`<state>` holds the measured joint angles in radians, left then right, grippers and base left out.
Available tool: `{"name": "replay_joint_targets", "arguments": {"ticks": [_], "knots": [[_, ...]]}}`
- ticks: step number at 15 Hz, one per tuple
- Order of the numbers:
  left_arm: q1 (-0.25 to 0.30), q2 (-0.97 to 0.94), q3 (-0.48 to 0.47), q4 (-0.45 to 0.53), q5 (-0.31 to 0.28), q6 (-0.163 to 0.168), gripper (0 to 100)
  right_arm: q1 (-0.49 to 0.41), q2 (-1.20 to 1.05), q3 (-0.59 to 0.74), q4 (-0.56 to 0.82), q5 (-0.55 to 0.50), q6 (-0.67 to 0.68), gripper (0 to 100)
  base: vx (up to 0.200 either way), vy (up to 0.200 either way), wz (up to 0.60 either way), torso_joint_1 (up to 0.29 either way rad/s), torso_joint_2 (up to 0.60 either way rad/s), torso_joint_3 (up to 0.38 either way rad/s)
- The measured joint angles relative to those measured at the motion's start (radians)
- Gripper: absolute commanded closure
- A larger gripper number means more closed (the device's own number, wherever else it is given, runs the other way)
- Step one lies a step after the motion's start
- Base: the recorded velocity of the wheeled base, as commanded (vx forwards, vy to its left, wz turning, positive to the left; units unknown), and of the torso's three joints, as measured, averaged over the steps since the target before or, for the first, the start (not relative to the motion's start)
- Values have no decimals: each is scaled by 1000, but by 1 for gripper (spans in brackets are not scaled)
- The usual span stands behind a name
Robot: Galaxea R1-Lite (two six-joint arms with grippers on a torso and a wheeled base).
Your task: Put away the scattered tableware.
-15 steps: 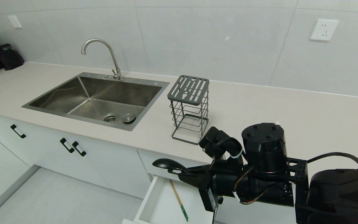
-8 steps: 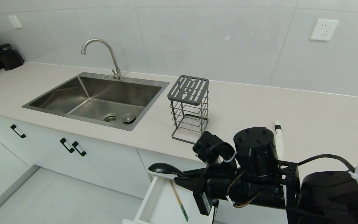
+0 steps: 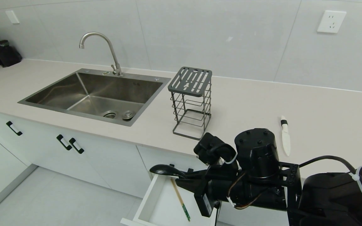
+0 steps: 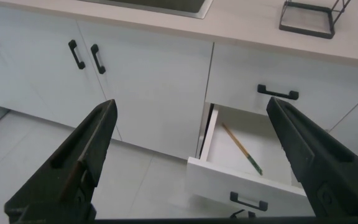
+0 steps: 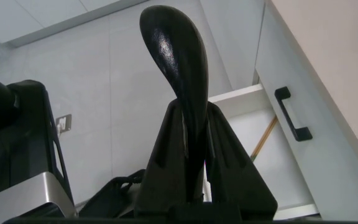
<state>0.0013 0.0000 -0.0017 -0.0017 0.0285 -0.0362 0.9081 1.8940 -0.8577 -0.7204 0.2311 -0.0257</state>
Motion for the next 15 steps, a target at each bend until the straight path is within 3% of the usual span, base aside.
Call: {"name": "replay_joint_targets", "arguments": {"ticks": [12,15], "knots": [[0,0,0,1,0,0,0,1,34,-103,0,-6,-3,100,0,0,0,-268,528,254],[0,0,0,0,0,0,0,3,48,-127,17,3,-93,100,0,0,0,-255,491,232]]}}
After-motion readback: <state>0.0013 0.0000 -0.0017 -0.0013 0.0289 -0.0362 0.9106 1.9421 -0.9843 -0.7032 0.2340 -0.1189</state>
